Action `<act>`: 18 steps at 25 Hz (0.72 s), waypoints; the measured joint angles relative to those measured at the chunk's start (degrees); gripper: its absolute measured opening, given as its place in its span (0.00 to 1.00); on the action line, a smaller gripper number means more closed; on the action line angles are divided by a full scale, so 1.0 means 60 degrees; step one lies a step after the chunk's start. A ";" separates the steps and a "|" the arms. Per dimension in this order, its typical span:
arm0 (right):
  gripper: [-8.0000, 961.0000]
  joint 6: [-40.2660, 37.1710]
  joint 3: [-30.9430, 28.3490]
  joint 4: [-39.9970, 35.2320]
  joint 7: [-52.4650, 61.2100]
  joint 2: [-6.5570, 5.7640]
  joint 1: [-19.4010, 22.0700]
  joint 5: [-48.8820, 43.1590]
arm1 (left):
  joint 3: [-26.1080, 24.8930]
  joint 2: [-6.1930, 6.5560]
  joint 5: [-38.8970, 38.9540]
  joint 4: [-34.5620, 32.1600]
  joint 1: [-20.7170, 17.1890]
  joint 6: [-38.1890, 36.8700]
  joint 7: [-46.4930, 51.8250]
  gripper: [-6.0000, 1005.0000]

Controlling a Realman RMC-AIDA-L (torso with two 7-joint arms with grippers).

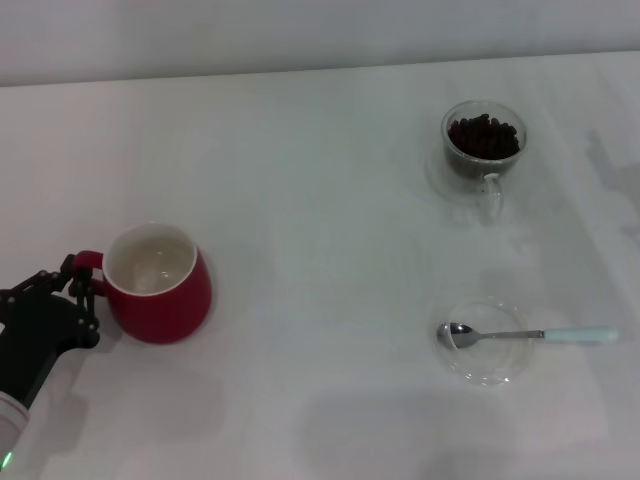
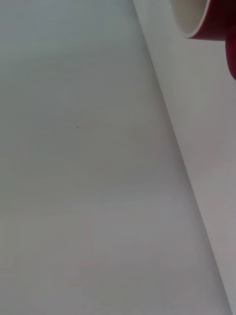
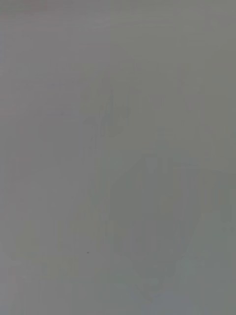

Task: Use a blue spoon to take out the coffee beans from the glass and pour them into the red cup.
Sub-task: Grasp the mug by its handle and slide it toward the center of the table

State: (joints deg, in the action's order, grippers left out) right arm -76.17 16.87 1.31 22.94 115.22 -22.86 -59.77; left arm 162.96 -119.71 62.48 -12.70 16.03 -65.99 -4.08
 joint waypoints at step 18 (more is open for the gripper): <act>0.89 -0.0007 0.0014 -0.0025 0.0001 0.0000 0.0031 -0.0001 | -0.0010 -0.0027 -0.0063 -0.0370 0.0258 0.0640 -0.0036 0.09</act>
State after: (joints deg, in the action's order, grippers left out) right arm -76.21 16.96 1.16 22.94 115.22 -22.67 -59.77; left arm 162.90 -119.87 62.10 -14.92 17.58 -62.15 -4.30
